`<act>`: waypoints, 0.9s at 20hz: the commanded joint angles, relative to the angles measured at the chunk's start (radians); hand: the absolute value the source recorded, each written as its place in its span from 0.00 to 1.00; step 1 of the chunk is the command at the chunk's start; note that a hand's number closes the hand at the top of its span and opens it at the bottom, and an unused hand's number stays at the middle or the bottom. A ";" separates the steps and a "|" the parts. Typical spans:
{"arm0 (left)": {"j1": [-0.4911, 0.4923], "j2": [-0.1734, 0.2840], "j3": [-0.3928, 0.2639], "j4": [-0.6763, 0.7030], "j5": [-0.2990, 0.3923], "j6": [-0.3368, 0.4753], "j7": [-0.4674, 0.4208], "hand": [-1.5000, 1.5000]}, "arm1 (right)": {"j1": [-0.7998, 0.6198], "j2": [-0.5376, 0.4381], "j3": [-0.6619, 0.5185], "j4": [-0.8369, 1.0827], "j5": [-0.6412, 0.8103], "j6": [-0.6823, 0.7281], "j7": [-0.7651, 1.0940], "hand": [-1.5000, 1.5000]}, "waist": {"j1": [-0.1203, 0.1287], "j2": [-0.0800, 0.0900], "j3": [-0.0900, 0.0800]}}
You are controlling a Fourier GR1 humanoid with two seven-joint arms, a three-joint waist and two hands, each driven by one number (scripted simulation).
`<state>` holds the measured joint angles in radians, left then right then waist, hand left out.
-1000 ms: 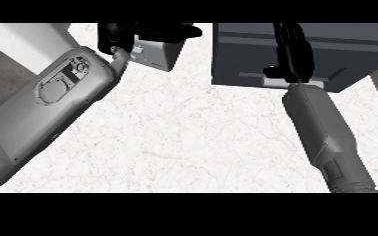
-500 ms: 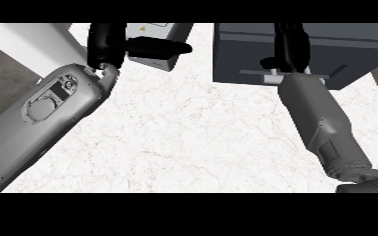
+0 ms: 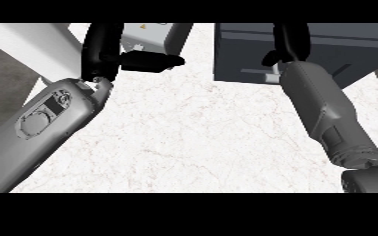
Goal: Pick up the can, place it into the drawer and close the drawer
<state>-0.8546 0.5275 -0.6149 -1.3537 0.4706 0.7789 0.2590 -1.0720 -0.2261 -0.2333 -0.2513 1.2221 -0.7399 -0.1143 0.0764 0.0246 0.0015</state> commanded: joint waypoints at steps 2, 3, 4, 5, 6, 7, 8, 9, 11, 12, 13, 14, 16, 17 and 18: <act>0.037 -0.013 0.000 -0.022 -0.014 0.010 -0.015 0.00 | -0.090 0.042 -0.079 -0.004 -0.098 0.021 -0.057 0.00 | 0.025 0.009 0.002; 0.037 0.005 0.019 -0.017 -0.007 -0.003 -0.017 0.00 | -0.070 0.056 -0.104 -0.018 -0.133 0.006 -0.107 0.00 | 0.019 0.008 0.003; 0.073 0.009 0.004 -0.049 -0.011 -0.008 -0.034 0.00 | -0.101 0.056 -0.124 -0.032 -0.162 0.044 -0.132 0.00 | 0.028 0.002 0.003; 0.082 0.007 0.020 -0.029 -0.010 -0.011 -0.057 0.00 | -0.075 0.065 -0.147 -0.038 -0.191 0.027 -0.174 0.00 | 0.018 0.007 0.003; 0.052 0.013 0.014 -0.025 -0.014 -0.013 -0.020 0.00 | -0.104 0.088 -0.158 -0.028 -0.202 0.054 -0.148 0.00 | 0.019 0.004 0.003; 0.097 0.008 0.018 -0.055 -0.013 -0.002 -0.050 0.00 | -0.095 0.062 -0.189 -0.041 -0.240 0.079 -0.201 0.00 | 0.015 -0.001 0.003; 0.092 0.014 0.013 -0.059 -0.013 -0.009 -0.037 0.00 | -0.101 0.097 -0.201 -0.047 -0.256 0.060 -0.204 0.00 | 0.024 0.000 0.004; 0.108 0.016 0.006 -0.077 -0.020 -0.006 -0.047 0.00 | -0.101 0.063 -0.226 -0.043 -0.277 0.081 -0.216 0.00 | 0.031 0.002 0.004; 0.116 0.028 0.023 -0.074 -0.012 -0.023 -0.050 0.00 | -0.075 0.099 -0.259 -0.049 -0.323 0.089 -0.287 0.00 | 0.014 0.001 0.004; 0.092 0.013 0.034 -0.043 -0.015 -0.010 -0.046 0.00 | -0.127 0.109 -0.273 -0.056 -0.342 0.128 -0.274 0.00 | 0.001 0.000 0.003; 0.156 0.005 0.004 -0.060 -0.033 0.006 -0.069 0.00 | -0.099 0.092 -0.299 -0.059 -0.374 0.147 -0.316 0.00 | -0.002 -0.004 0.003; 0.131 0.025 0.014 -0.077 -0.022 -0.008 -0.035 0.00 | -0.116 0.126 -0.316 -0.064 -0.392 0.127 -0.295 0.00 | 0.003 -0.008 0.003; 0.141 0.020 0.041 -0.048 -0.014 -0.022 -0.064 0.00 | -0.139 0.115 -0.364 -0.069 -0.452 0.197 -0.323 0.00 | -0.012 -0.004 0.001; 0.142 0.005 0.036 -0.051 -0.012 -0.019 -0.056 0.00 | -0.150 0.137 -0.386 -0.069 -0.483 0.224 -0.323 0.00 | -0.020 -0.008 0.001; 0.123 0.028 0.046 -0.050 -0.022 -0.018 -0.047 0.00 | -0.135 0.130 -0.413 -0.070 -0.511 0.222 -0.346 0.00 | -0.014 -0.004 0.002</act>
<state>-0.7323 0.5441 -0.5839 -1.4076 0.4533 0.7660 0.2107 -1.1474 -0.1486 -0.5366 -0.2885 0.8525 -0.5461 -0.4435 0.0503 0.0271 0.0069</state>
